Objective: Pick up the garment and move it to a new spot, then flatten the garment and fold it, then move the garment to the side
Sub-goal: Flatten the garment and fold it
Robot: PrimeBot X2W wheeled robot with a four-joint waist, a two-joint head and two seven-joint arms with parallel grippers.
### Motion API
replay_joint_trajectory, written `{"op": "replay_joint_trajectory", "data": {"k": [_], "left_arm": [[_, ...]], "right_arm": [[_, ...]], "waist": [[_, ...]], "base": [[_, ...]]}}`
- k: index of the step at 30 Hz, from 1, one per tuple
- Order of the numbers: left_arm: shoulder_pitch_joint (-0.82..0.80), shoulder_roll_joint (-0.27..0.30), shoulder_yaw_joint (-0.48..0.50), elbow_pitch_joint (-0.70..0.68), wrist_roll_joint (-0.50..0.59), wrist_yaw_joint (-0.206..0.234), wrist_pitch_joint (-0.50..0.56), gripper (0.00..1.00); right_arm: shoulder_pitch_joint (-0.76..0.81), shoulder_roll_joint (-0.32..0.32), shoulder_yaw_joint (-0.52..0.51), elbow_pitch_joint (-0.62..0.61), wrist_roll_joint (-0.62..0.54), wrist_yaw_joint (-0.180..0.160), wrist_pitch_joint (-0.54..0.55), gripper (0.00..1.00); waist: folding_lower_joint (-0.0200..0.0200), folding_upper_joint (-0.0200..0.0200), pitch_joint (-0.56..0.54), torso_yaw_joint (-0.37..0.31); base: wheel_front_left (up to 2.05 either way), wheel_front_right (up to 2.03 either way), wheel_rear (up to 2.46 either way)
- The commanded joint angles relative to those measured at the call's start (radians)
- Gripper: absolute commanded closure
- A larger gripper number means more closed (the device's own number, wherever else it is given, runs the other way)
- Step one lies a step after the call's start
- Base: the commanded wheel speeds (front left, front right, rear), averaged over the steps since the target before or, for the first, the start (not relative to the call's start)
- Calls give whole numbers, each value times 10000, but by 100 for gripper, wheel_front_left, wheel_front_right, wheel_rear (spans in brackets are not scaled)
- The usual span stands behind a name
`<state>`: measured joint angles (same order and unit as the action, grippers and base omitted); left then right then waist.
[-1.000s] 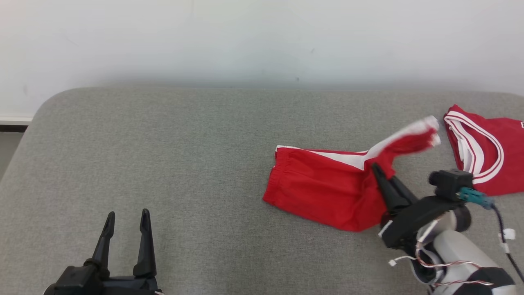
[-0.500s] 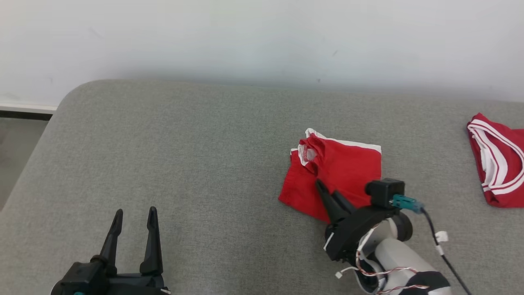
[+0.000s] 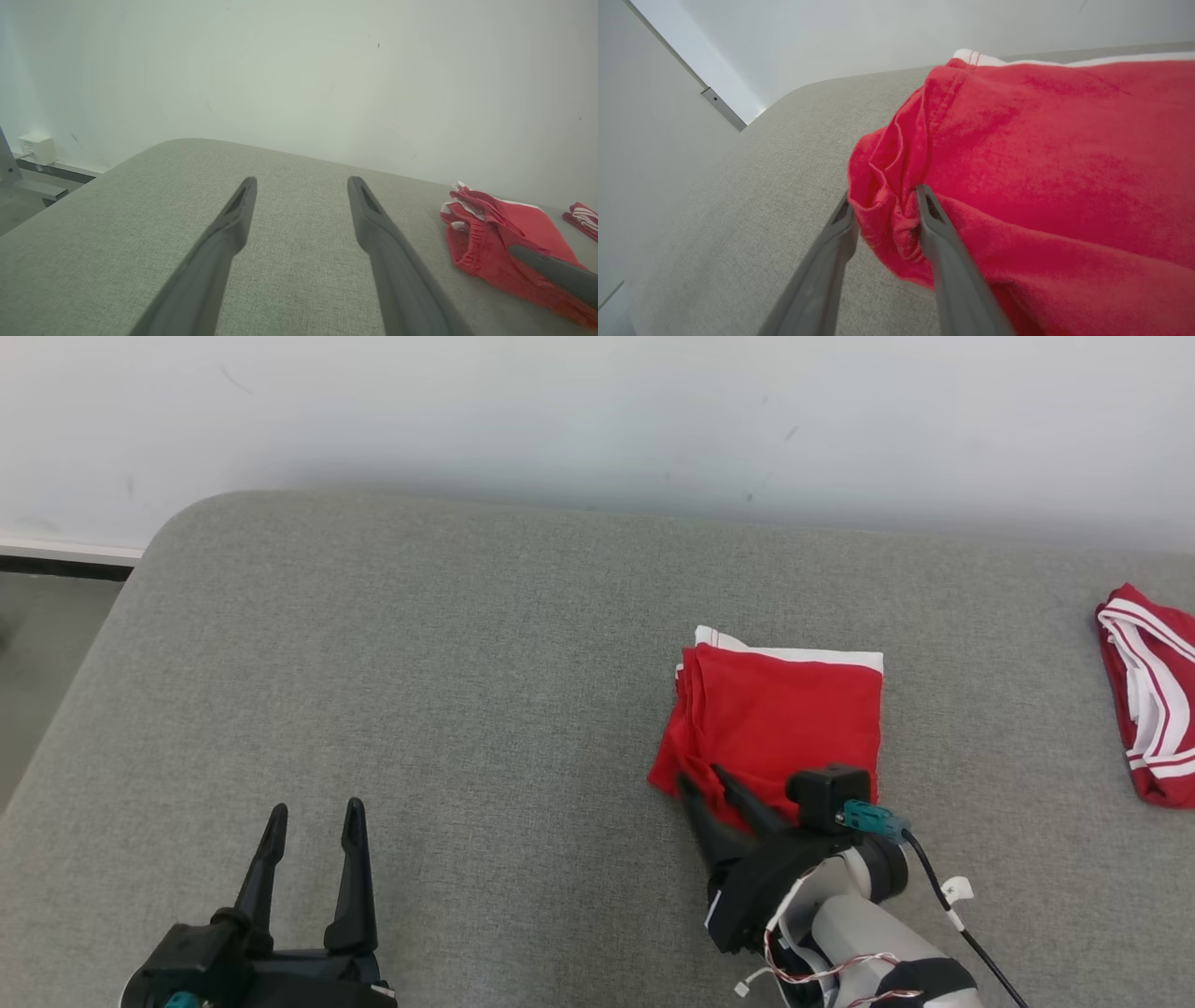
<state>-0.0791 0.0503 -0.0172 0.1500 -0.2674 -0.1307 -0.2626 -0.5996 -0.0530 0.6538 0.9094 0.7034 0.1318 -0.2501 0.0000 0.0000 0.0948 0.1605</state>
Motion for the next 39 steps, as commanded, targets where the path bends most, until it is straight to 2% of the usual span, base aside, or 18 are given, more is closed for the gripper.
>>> {"op": "replay_joint_trajectory", "data": {"k": [1,4,6,13,16,23,28,29,30,35,39], "left_arm": [[-61,3,15,11,-65,9,-29,0],[-65,2,75,18,-55,16,-29,0],[-26,3,109,-16,-31,27,-29,0],[26,1,198,-92,77,48,-29,0],[26,3,261,-113,158,43,-29,0],[130,1,320,-201,305,55,-29,0],[134,3,341,-161,429,38,-29,0],[116,4,343,-146,442,34,-29,0],[92,3,326,-131,463,29,-29,0],[-81,3,189,-107,472,17,-29,0],[-269,4,0,-115,444,14,-29,0]], "right_arm": [[-135,29,48,-93,66,-26,-86,0],[-211,17,89,-418,-117,-26,-145,0],[-202,-283,-264,-948,-383,-26,-153,0],[987,-1419,-2079,-3412,-1200,-26,-153,0],[1709,-1706,-3065,-4285,-1484,-26,-153,0],[3199,-1590,-5069,-5788,-2090,-26,-142,0],[3881,-1349,-5655,-6244,-2455,-26,-143,1],[3949,-1332,-5670,-6203,-2502,-26,-143,64],[3951,-1320,-5670,-6141,-2524,-26,-141,100],[3519,-1408,-5387,-5713,-2711,-26,-145,100],[2890,-1397,-5092,-4848,-3005,-26,-140,100]], "waist": [[0,0,9,-11],[0,0,22,-87],[0,0,43,-192],[0,0,87,-540],[0,0,84,-687],[0,0,76,-938],[0,0,54,-998],[0,0,55,-991],[0,0,63,-971],[0,0,165,-780],[0,0,357,-486]], "base": [[0,0,0],[0,0,0],[0,0,0],[0,0,0],[0,0,0],[0,0,0],[0,0,0],[0,0,0],[0,0,0],[0,0,0],[0,0,0]]}}
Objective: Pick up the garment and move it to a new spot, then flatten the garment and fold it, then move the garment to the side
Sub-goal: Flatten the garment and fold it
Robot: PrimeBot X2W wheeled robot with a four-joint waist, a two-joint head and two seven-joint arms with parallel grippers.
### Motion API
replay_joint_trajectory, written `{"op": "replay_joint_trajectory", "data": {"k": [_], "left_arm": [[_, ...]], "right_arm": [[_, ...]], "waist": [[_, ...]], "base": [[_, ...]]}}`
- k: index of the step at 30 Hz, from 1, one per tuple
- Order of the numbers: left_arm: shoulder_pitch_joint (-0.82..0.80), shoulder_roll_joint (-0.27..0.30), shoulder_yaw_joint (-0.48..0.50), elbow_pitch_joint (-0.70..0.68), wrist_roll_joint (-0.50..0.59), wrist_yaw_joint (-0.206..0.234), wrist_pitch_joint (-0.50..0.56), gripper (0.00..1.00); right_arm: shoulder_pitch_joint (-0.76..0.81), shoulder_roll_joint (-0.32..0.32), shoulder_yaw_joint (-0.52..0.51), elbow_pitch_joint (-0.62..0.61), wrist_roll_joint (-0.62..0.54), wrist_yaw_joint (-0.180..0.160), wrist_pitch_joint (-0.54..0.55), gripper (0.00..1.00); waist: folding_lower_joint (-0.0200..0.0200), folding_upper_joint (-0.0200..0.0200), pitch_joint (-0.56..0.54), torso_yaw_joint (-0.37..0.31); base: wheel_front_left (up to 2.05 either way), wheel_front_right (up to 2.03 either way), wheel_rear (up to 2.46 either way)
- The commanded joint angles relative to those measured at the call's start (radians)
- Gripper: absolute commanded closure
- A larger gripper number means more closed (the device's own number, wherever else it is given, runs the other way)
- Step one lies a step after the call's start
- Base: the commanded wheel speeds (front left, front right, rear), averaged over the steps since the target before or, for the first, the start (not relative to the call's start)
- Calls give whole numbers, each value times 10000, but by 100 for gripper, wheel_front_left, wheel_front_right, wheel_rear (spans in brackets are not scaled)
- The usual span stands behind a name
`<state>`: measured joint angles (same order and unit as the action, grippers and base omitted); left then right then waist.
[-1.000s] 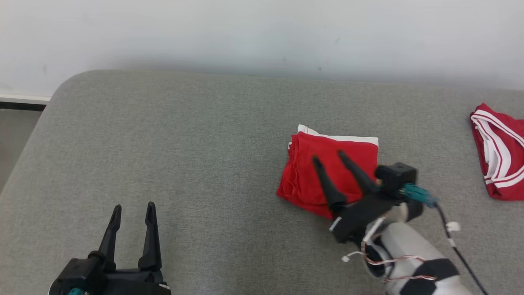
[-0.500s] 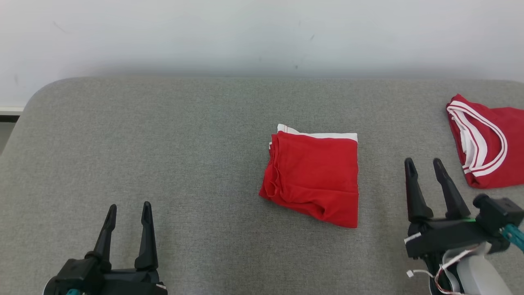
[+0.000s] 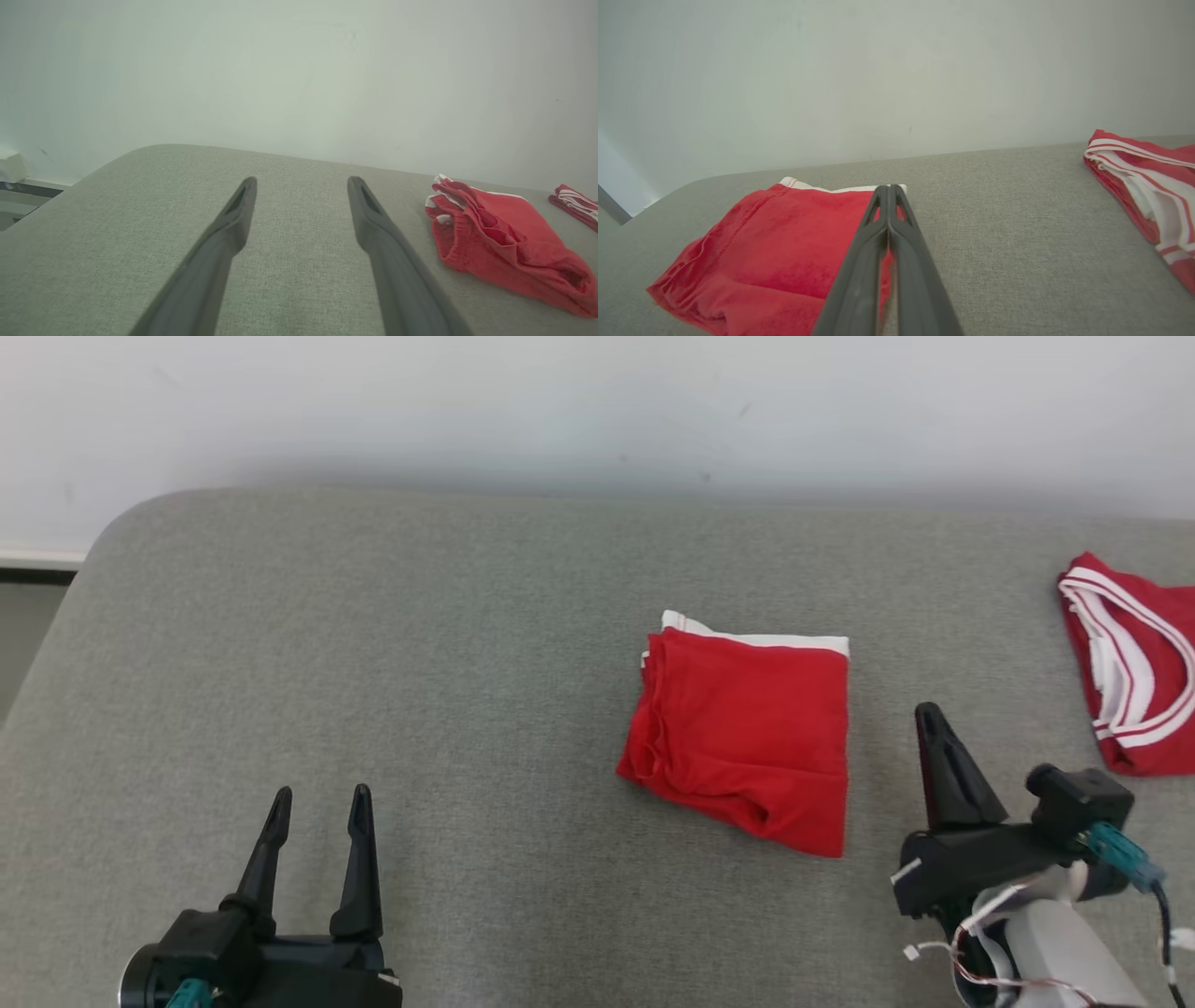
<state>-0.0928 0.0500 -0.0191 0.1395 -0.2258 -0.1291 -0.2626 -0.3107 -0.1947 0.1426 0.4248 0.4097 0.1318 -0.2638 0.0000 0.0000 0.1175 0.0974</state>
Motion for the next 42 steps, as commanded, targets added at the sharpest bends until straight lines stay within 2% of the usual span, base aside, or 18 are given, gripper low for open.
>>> {"op": "replay_joint_trajectory", "data": {"k": [1,5,10,18,27,31,36,42], "left_arm": [[-150,8,-14,-1,11,-3,-29,0],[-289,5,-191,69,-102,-10,-29,0],[-377,7,-315,93,-206,-12,-29,0],[-583,5,-481,117,-355,-13,-29,0],[-752,5,-606,139,-423,49,-29,0],[-672,7,-562,110,-376,108,-29,0],[-549,5,-432,77,-202,93,-29,0],[-545,7,-211,87,-25,55,-29,0]], "right_arm": [[-188,40,79,271,-134,-26,-4,100],[-1014,272,325,1675,-244,-26,-3,100],[-1688,609,346,2859,-405,-26,-7,100],[-2079,1173,944,3433,-809,-26,-3,100],[-2269,1446,2316,3275,-432,-26,-3,100],[-2287,1426,2880,2841,-3,-27,-6,100],[-2136,1433,2731,2006,-164,-27,-6,100],[-1641,1211,2015,897,-679,-27,-5,100]], "waist": [[0,0,184,231],[0,0,407,643],[0,0,647,986],[0,0,893,1414],[0,0,969,1641],[0,0,879,1424],[0,0,689,751],[0,0,442,-37]], "base": [[0,0,0],[0,0,0],[0,0,0],[0,0,0],[0,0,0],[0,0,0],[0,0,0],[0,0,0]]}}
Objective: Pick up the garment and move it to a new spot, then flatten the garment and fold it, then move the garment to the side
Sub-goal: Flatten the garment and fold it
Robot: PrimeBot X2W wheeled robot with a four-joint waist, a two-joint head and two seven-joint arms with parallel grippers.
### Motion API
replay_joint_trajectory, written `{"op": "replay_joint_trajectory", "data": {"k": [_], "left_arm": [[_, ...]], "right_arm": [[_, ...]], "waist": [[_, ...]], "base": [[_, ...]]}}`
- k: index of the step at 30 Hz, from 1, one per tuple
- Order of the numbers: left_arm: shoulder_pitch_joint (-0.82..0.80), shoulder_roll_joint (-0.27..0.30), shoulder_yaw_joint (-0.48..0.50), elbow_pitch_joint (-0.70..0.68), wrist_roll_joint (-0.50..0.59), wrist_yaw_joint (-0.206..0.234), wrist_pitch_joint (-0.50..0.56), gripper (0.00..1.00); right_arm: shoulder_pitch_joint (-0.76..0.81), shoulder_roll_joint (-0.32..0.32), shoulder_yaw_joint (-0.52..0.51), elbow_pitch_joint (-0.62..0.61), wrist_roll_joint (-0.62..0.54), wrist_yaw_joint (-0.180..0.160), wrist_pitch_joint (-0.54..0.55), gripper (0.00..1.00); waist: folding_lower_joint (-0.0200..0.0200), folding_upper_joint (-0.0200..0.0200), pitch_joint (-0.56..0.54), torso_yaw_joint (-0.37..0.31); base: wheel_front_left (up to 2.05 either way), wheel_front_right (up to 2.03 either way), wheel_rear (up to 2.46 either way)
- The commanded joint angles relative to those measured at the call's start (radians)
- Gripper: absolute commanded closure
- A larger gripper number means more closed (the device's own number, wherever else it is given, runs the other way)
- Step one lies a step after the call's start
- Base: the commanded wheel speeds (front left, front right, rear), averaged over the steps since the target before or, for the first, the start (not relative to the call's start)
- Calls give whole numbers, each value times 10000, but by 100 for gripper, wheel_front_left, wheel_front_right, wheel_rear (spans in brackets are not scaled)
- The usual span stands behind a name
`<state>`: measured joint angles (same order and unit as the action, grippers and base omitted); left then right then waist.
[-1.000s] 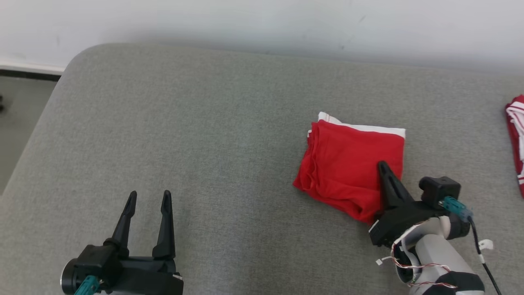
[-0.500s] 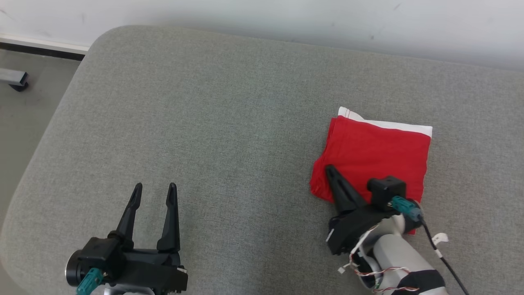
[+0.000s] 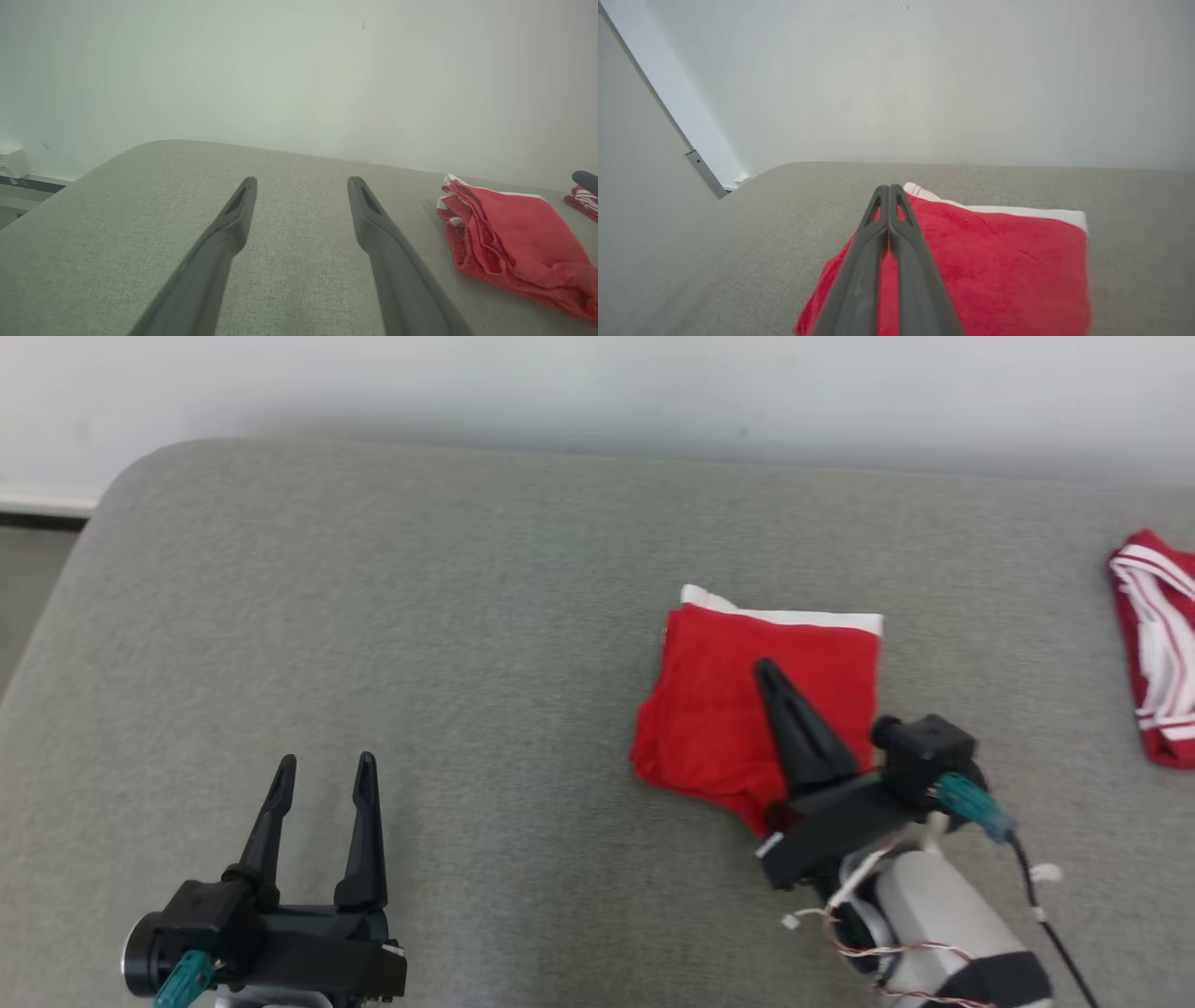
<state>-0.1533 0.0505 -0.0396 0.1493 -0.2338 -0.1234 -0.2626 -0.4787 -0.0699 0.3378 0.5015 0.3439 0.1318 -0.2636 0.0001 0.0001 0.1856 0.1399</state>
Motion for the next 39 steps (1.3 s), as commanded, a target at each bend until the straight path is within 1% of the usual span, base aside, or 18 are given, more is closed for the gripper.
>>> {"op": "replay_joint_trajectory", "data": {"k": [1,4,9,14,18,19,21,22,23,25,26,39], "left_arm": [[79,2,31,-11,89,-11,-29,0],[139,4,177,-29,180,-30,-29,0],[371,1,366,-50,425,-60,-29,0],[653,27,520,50,734,-56,-29,0],[887,115,662,90,864,-63,-29,0],[946,135,688,98,892,-65,-29,0],[1054,146,699,107,949,-69,-29,0],[1126,148,668,83,1001,-69,-29,0],[1206,146,655,61,1027,-70,-29,0],[1310,140,640,10,1042,-71,-29,0],[1364,135,620,-5,1041,-72,-29,0],[1986,300,512,-235,922,-73,-29,0]], "right_arm": [[146,-149,-92,-91,-95,-27,-5,100],[597,-398,-494,-685,-254,-27,-7,100],[1398,-840,-1281,-1539,-474,-27,-7,100],[2268,-1037,-1831,-2173,-679,-27,-7,100],[2937,-998,-2120,-2588,-817,-27,-5,100],[3111,-935,-2212,-2665,-823,-27,-5,95],[3423,-824,-2383,-2830,-915,-27,-7,66],[3559,-785,-2481,-2884,-948,-27,-5,61],[3681,-744,-2537,-2940,-997,-27,-7,52],[3938,-635,-2653,-3070,-1094,-27,-7,10],[4052,-580,-2709,-3110,-1133,-27,-5,0],[4851,-120,-3083,-3147,-1405,-27,-5,0]], "waist": [[-1,-1,-296,-610],[-1,-1,-452,-1006],[-1,-1,-669,-1448],[-1,-1,-927,-1718],[-1,-1,-1139,-1786],[-1,-1,-1194,-1779],[-1,-1,-1301,-1740],[-1,-1,-1364,-1709],[-1,-1,-1409,-1687],[-1,-1,-1499,-1641],[-1,-1,-1545,-1615],[-1,-1,-1787,-1461]], "base": [[0,0,0],[0,0,0],[0,0,0],[0,0,0],[0,0,0],[0,0,0],[0,0,0],[0,0,0],[0,0,0],[0,0,0],[0,0,0],[0,0,0]]}}
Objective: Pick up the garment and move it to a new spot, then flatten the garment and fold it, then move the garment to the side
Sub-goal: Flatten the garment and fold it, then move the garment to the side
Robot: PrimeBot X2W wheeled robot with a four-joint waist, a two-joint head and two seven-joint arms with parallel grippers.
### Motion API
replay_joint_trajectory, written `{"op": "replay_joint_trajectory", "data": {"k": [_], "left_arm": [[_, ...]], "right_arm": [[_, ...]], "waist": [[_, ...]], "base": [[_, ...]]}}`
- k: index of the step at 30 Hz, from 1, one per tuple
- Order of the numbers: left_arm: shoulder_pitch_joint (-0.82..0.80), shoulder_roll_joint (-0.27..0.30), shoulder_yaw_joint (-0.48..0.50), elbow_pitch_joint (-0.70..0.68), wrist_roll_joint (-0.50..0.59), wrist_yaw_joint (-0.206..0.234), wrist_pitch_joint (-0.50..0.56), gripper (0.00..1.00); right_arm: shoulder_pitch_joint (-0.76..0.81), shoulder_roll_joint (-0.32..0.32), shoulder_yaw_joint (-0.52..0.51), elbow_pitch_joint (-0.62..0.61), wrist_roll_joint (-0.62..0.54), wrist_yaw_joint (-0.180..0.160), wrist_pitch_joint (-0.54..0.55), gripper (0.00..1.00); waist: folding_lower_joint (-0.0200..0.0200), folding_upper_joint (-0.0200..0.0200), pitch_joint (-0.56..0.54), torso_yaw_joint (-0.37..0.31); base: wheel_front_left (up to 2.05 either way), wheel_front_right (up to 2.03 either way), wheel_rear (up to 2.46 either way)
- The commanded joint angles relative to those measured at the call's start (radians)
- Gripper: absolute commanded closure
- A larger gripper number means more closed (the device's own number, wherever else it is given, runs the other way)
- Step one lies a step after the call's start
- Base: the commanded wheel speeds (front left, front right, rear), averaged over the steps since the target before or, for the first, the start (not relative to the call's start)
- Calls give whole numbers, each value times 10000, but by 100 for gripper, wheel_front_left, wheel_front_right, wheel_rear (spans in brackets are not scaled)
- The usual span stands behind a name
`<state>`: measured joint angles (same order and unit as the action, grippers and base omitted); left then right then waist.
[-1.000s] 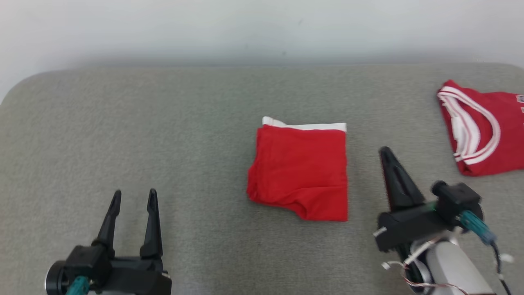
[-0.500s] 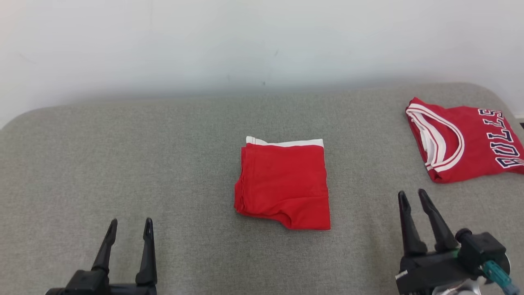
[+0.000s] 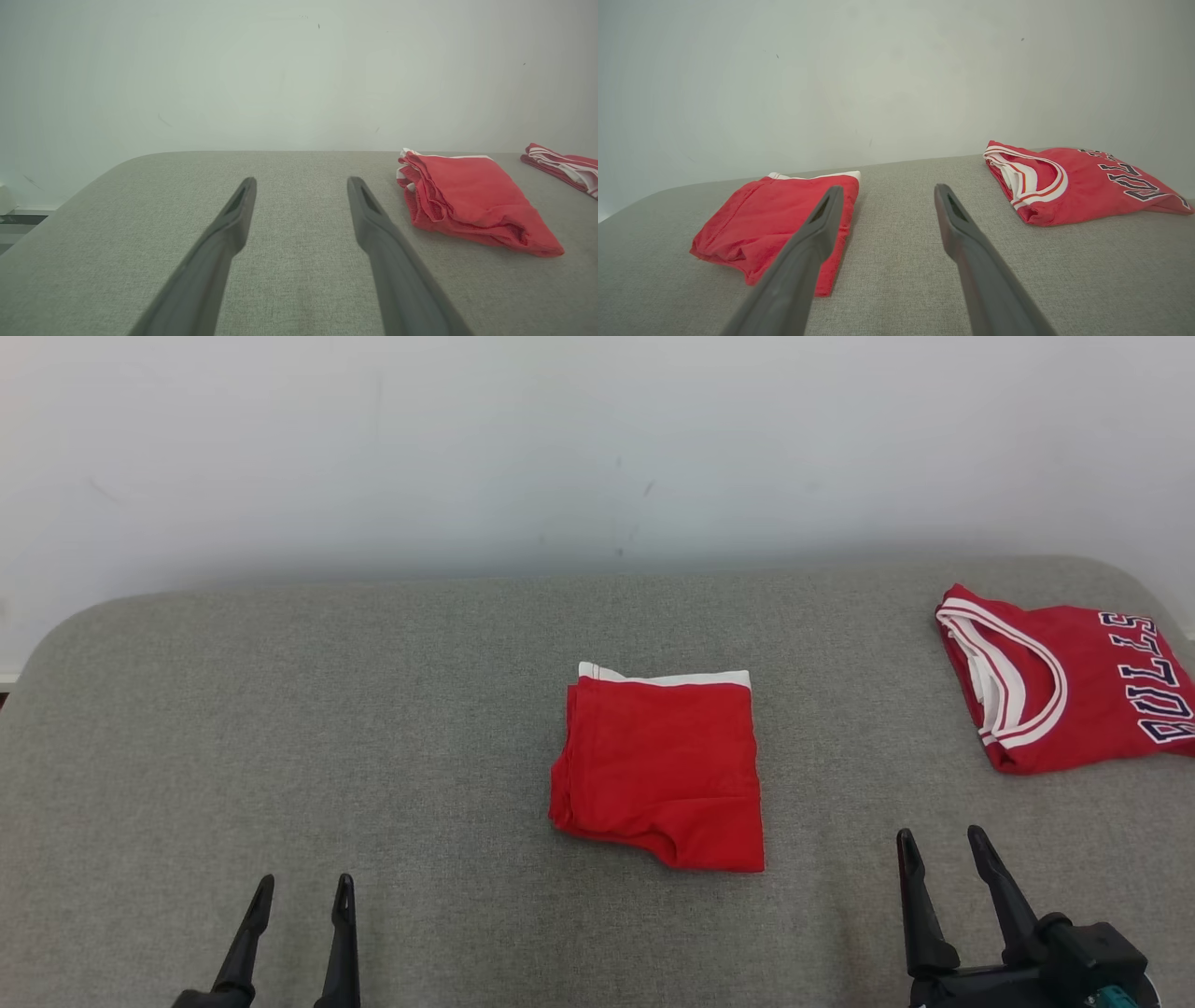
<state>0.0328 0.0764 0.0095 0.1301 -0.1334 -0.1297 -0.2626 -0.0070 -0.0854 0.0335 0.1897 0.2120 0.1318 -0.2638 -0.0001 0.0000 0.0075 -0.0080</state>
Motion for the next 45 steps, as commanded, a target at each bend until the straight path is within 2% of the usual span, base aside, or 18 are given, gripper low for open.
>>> {"op": "replay_joint_trajectory", "data": {"k": [1,24,32,36,45], "left_arm": [[152,47,19,-65,-85,-9,-29,0],[296,-88,115,-198,59,-3,-28,0],[76,-162,5,-219,59,-2,-28,0],[-47,-199,-85,-199,56,1,-28,0],[-446,-241,-322,-191,-73,25,-28,0]], "right_arm": [[164,57,-62,-49,-108,-27,-5,0],[322,162,171,-22,-105,-27,-5,0],[-623,156,596,286,75,-27,-3,0],[-1674,20,888,984,-61,-27,109,0],[-4025,-227,909,3395,-79,-27,978,0]], "waist": [[1,0,-6,28],[1,0,-13,96],[1,0,129,253],[1,0,273,404],[1,0,752,974]], "base": [[0,0,0],[0,0,0],[0,0,0],[0,0,0],[0,0,0]]}}
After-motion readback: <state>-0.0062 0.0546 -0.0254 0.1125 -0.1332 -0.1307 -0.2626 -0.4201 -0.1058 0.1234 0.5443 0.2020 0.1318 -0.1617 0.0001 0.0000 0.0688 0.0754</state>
